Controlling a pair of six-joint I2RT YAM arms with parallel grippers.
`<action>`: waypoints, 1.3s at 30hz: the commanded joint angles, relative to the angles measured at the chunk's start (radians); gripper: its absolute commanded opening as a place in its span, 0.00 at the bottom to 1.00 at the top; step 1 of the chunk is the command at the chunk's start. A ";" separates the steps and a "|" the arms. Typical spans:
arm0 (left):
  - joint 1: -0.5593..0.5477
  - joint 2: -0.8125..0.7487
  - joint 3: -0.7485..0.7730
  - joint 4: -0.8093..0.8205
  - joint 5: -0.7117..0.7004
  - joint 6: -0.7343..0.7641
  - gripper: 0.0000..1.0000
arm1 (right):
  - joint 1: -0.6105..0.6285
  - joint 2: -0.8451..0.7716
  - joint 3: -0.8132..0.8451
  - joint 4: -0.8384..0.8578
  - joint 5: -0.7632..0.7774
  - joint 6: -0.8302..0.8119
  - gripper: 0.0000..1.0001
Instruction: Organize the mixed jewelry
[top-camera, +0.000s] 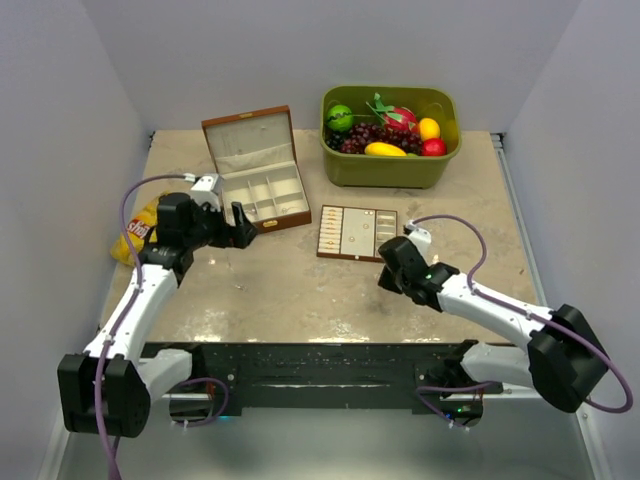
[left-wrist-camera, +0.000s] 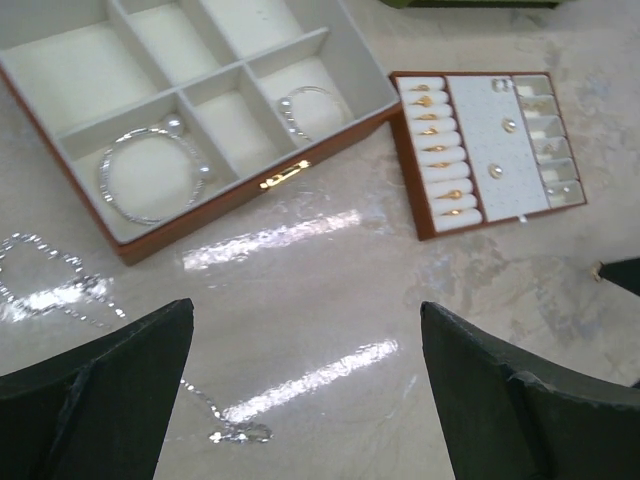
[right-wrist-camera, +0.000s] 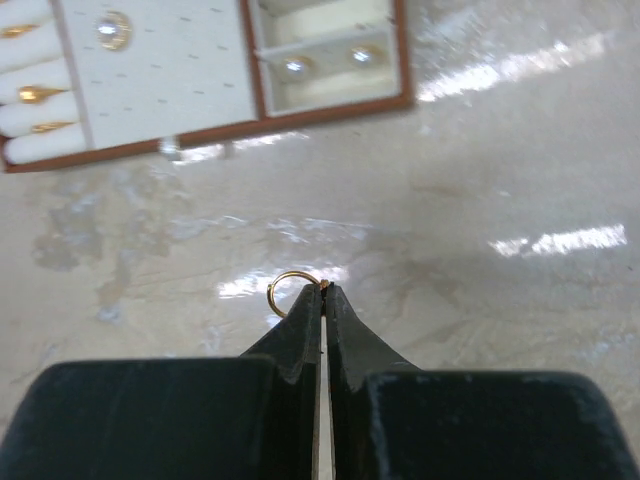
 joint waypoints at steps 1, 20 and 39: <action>-0.052 0.012 0.007 0.102 0.177 0.038 1.00 | 0.007 0.007 0.064 0.163 -0.084 -0.149 0.00; -0.300 0.253 0.013 0.409 0.344 -0.218 0.85 | 0.013 0.128 0.181 0.417 -0.284 -0.217 0.00; -0.422 0.377 0.047 0.561 0.201 -0.431 0.64 | 0.066 0.167 0.213 0.502 -0.299 -0.182 0.00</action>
